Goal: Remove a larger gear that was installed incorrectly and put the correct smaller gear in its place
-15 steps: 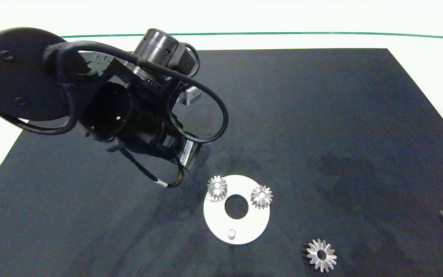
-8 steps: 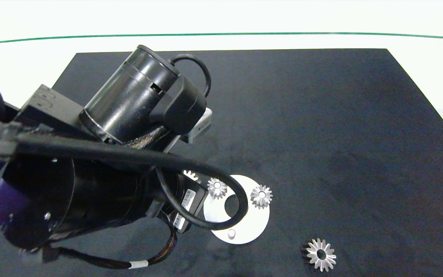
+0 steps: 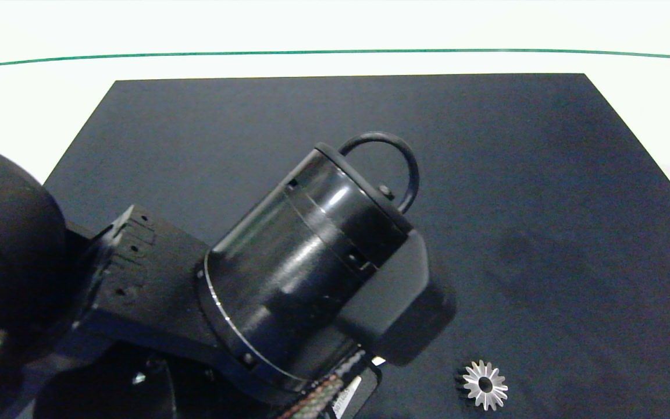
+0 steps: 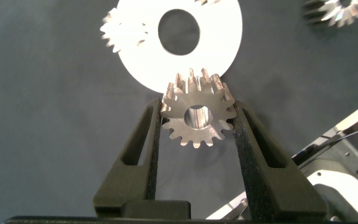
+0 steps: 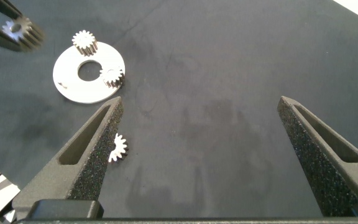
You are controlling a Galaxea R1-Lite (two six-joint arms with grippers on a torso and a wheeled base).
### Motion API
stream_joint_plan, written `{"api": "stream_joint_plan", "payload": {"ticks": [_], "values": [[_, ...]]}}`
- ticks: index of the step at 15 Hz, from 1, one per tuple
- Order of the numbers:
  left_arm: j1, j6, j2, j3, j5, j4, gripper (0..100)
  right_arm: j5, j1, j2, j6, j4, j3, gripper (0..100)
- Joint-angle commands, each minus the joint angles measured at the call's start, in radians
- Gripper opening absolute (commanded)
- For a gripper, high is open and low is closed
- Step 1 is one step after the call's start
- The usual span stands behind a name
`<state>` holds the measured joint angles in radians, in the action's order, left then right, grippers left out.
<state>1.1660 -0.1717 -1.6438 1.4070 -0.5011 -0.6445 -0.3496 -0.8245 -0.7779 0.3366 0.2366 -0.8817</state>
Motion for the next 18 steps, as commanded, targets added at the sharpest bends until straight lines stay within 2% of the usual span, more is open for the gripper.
{"api": "stream_joint_plan", "payload": {"ticks": [1,4,9,15,18], "values": [[0.029,-0.003,-0.108,0.072,-0.004,0.002,16,-0.002,-0.001,-0.008,0.002,0.001,0.003,100],[0.017,0.006,-0.163,0.087,-0.004,-0.004,16,-0.002,-0.001,-0.006,0.004,0.001,0.003,100],[0.008,0.006,-0.221,0.098,-0.004,-0.083,16,-0.002,-0.001,0.0,0.004,0.001,0.001,100],[-0.005,0.008,-0.237,0.105,-0.005,-0.081,16,-0.002,-0.001,0.005,0.005,0.001,0.0,100],[-0.043,0.037,-0.243,0.105,-0.008,-0.081,16,-0.002,-0.001,0.005,0.005,0.001,0.0,100]]}}
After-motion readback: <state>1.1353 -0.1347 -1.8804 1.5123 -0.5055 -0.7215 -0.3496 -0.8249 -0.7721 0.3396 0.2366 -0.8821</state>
